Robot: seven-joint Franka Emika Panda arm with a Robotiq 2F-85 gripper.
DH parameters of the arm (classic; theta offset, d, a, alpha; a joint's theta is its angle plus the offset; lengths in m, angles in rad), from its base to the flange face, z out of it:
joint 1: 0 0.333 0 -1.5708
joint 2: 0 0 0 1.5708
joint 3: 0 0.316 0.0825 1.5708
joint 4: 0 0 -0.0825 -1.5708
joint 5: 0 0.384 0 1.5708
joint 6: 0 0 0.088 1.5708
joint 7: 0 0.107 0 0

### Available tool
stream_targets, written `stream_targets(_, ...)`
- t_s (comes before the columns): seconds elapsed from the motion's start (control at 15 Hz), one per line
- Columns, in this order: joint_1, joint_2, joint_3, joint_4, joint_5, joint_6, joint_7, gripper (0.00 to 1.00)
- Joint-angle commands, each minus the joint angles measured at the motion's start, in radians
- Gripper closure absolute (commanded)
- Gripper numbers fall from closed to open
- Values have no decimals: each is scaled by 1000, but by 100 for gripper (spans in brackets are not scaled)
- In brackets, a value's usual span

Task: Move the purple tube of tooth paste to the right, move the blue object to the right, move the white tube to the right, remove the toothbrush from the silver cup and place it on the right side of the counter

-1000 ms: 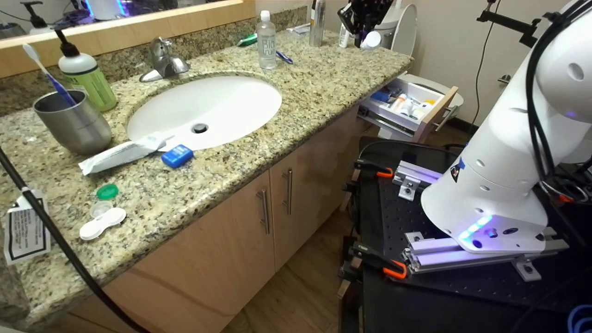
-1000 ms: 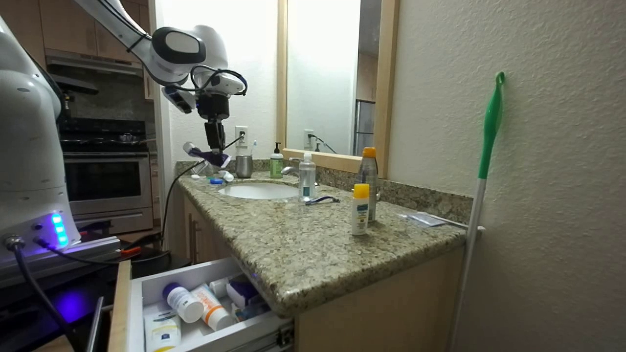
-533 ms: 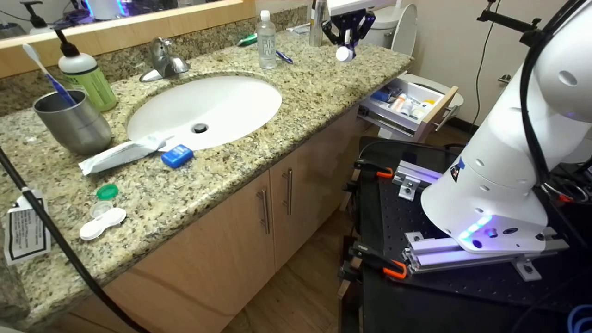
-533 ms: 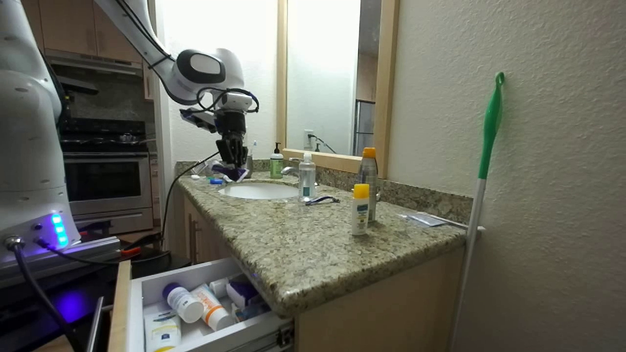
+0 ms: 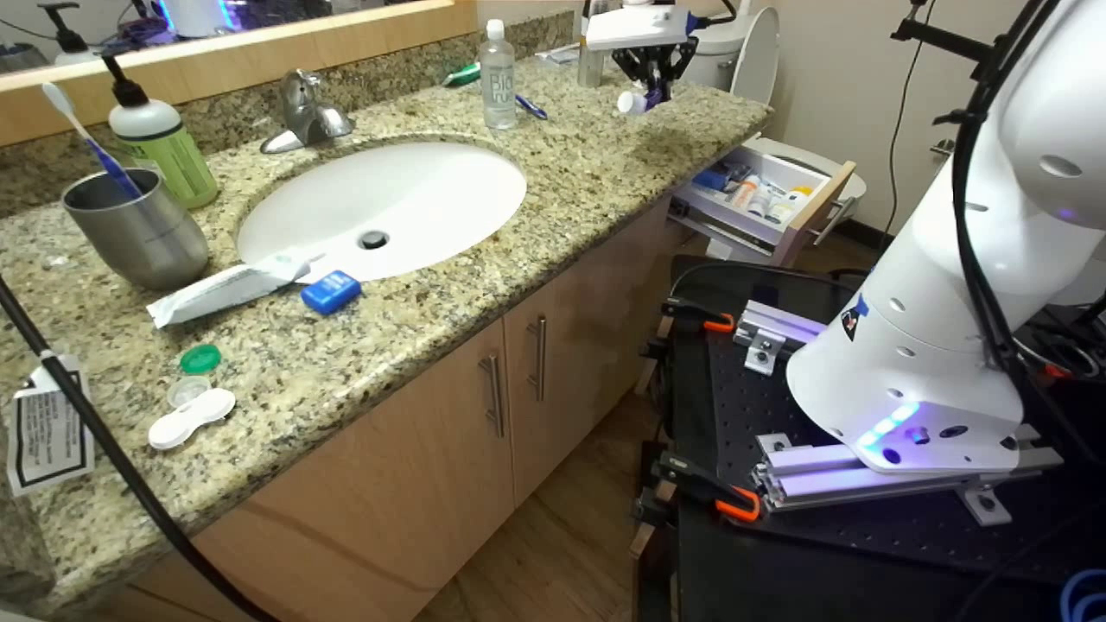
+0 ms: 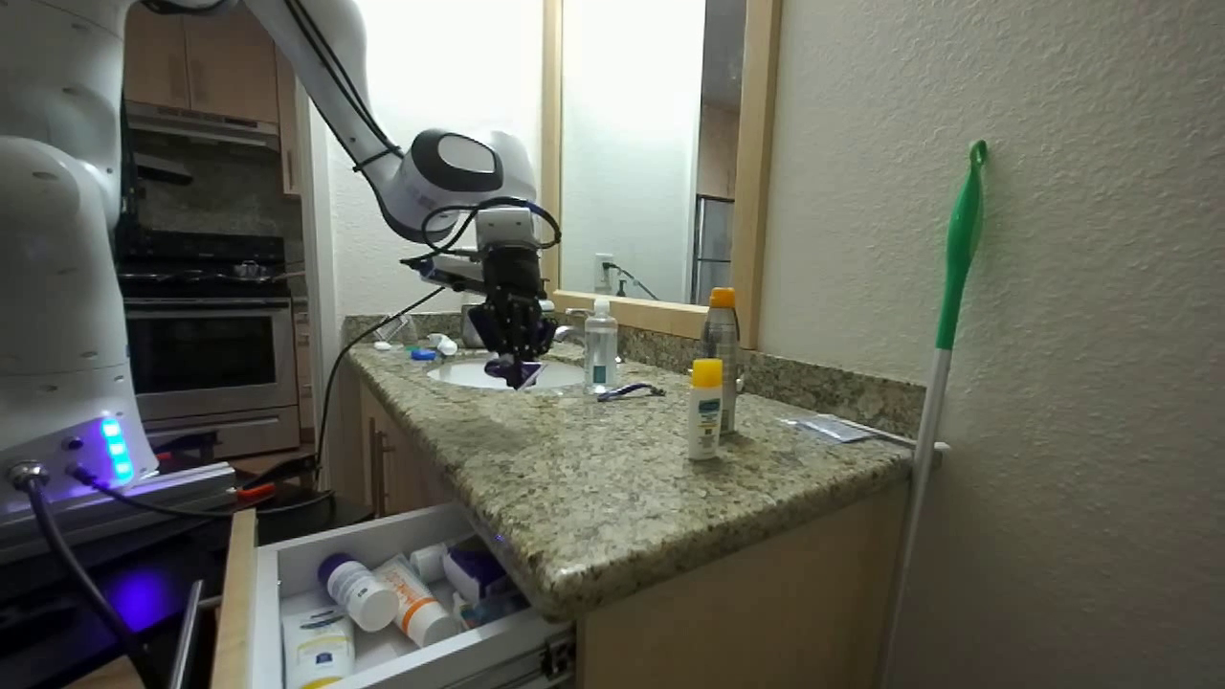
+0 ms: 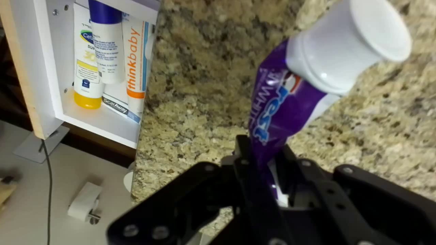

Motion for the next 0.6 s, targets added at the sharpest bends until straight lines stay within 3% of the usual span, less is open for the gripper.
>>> stream_targets(0.0, 55, 96, -72, 76, -68, -6, 218, 95)
stream_targets(0.2, 90, 163, -99, 111, -117, -30, 359, 95)
stream_targets(0.27, 96, 185, -100, 119, -110, -37, 380, 65)
stream_targets(0.33, 92, 200, -89, 120, -70, -40, 357, 54)
stream_targets(0.53, 83, 230, -59, 126, 53, -52, 265, 33)
